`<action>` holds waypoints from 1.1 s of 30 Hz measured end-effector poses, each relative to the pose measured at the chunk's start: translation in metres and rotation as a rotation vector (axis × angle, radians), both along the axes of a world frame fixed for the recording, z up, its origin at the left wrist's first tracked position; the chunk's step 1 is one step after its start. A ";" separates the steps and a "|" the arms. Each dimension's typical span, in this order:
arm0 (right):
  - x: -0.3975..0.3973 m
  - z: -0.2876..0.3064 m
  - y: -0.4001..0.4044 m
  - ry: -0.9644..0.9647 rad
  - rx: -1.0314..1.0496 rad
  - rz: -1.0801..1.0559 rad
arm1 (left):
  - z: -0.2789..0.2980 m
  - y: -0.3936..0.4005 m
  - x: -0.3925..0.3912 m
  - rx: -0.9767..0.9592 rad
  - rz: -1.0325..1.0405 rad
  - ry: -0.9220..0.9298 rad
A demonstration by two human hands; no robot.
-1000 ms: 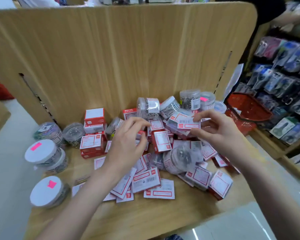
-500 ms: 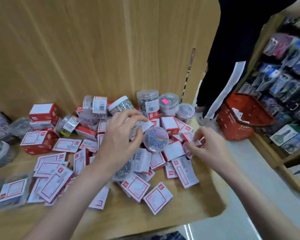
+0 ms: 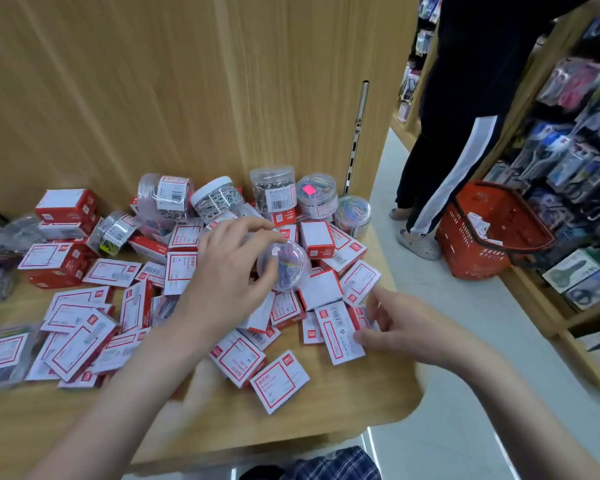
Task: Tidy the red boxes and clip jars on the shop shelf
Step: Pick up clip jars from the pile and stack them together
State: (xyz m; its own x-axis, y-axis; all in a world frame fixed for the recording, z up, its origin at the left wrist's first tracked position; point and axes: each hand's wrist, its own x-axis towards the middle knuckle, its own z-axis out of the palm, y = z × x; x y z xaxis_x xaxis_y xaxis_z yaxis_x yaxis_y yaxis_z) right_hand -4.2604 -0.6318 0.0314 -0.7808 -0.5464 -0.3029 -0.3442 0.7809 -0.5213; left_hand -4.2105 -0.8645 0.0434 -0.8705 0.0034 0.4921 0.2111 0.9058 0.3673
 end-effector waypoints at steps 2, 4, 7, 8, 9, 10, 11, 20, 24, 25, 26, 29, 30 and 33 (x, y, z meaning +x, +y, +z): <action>0.001 0.004 0.003 -0.042 -0.019 -0.008 | -0.002 0.003 -0.001 -0.012 -0.004 -0.008; 0.002 0.004 0.005 0.005 -0.037 -0.045 | -0.002 0.004 0.000 -0.017 -0.001 -0.009; 0.000 0.003 0.005 0.024 -0.059 -0.077 | -0.004 0.003 0.004 -0.014 0.016 -0.005; 0.000 0.003 0.005 0.025 -0.057 -0.084 | -0.004 0.002 0.005 -0.008 0.025 -0.004; -0.002 0.004 0.005 0.036 -0.055 -0.091 | -0.005 0.000 0.007 0.001 0.036 -0.007; -0.004 0.005 0.004 0.060 -0.055 -0.099 | -0.005 -0.002 0.009 0.012 0.047 -0.013; -0.005 0.007 0.004 0.098 -0.059 -0.107 | -0.006 -0.003 0.012 0.021 0.057 -0.017; -0.009 0.017 -0.073 0.406 -0.264 0.289 | -0.006 -0.025 0.046 0.057 0.140 -0.059; -0.015 0.011 -0.084 0.450 -0.376 0.308 | -0.015 -0.042 0.070 0.130 0.113 -0.119; -0.014 0.015 -0.085 0.403 -0.479 0.296 | -0.018 -0.046 0.075 0.137 0.094 -0.140; -0.013 0.020 -0.087 0.353 -0.569 0.282 | -0.021 -0.049 0.079 0.130 0.071 -0.170; -0.010 0.032 -0.103 0.257 -0.657 0.277 | -0.029 -0.054 0.082 0.097 0.035 -0.236; -0.009 0.033 -0.109 0.245 -0.654 0.276 | -0.029 -0.053 0.081 0.122 0.039 -0.233; -0.006 0.033 -0.123 0.244 -0.657 0.264 | -0.019 -0.054 0.082 0.370 0.091 -0.187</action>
State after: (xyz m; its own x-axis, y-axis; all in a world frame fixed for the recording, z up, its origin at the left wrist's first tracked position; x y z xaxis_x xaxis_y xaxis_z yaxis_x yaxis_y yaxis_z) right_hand -4.2663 -0.7553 0.0639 -0.6021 -0.7334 0.3156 -0.6424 0.2103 -0.7369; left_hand -4.1284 -0.9189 0.0241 -0.9335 -0.2251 0.2792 0.0350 0.7175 0.6957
